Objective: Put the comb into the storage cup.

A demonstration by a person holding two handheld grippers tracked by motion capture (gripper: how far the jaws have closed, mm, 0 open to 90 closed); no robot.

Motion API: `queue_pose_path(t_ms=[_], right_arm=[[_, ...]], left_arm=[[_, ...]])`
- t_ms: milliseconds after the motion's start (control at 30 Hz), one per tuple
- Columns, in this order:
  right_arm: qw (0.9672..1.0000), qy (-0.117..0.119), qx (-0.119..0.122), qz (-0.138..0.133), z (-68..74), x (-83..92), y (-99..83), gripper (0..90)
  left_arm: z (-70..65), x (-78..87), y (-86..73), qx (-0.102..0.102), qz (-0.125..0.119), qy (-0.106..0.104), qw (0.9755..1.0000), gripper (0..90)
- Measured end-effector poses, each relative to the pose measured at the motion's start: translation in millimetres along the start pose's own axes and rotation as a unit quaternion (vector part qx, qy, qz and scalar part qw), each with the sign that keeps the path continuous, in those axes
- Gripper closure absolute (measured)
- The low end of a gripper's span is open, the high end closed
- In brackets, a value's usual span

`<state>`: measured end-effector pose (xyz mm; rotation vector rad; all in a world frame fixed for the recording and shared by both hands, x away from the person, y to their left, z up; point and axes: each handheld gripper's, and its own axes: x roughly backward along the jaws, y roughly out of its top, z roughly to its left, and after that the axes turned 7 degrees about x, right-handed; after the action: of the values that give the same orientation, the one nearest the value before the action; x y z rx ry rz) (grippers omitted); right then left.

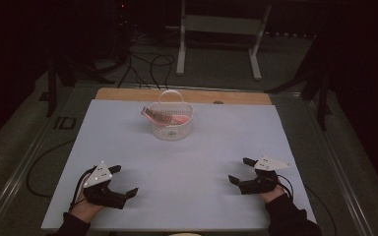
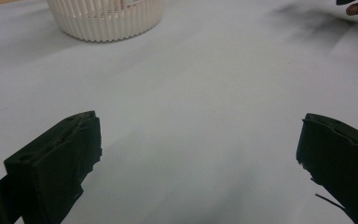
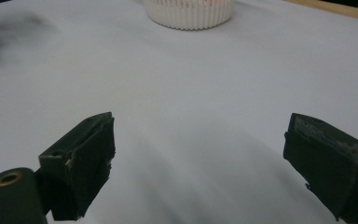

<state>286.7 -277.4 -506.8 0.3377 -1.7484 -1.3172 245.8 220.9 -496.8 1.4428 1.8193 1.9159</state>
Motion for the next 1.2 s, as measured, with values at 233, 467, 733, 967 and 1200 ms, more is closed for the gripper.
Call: queue_pose_path(t_ms=[233,467,733,967,1200], right_arm=[[0.9999,-0.009,-0.005,0.01,-1.4,2.1,-5.6,8.7],[0.9999,-0.011,-0.004,0.01,-2.6,-2.8,-6.6,8.7],[0.9998,-0.007,0.006,0.018,0.5,-5.2,-6.4,8.8],[0.9998,-0.003,0.013,0.017,2.4,-6.5,-5.9,8.8],[0.9997,0.0,0.018,0.019,3.6,-7.1,-4.9,8.7]], left_arm=[[0.3,-1.0,-0.6,0.001,0.003,0.0,1.0,0.2],[-0.1,-2.7,-1.6,-0.001,0.01,0.004,0.9999,0.2],[-0.1,-2.3,-1.8,0.002,0.009,-0.002,1.0,0.2],[0.3,-2.7,-1.9,0.002,0.01,-0.002,0.9999,0.2],[0.4,-1.9,-1.9,0.003,0.008,-0.003,1.0,0.2]])
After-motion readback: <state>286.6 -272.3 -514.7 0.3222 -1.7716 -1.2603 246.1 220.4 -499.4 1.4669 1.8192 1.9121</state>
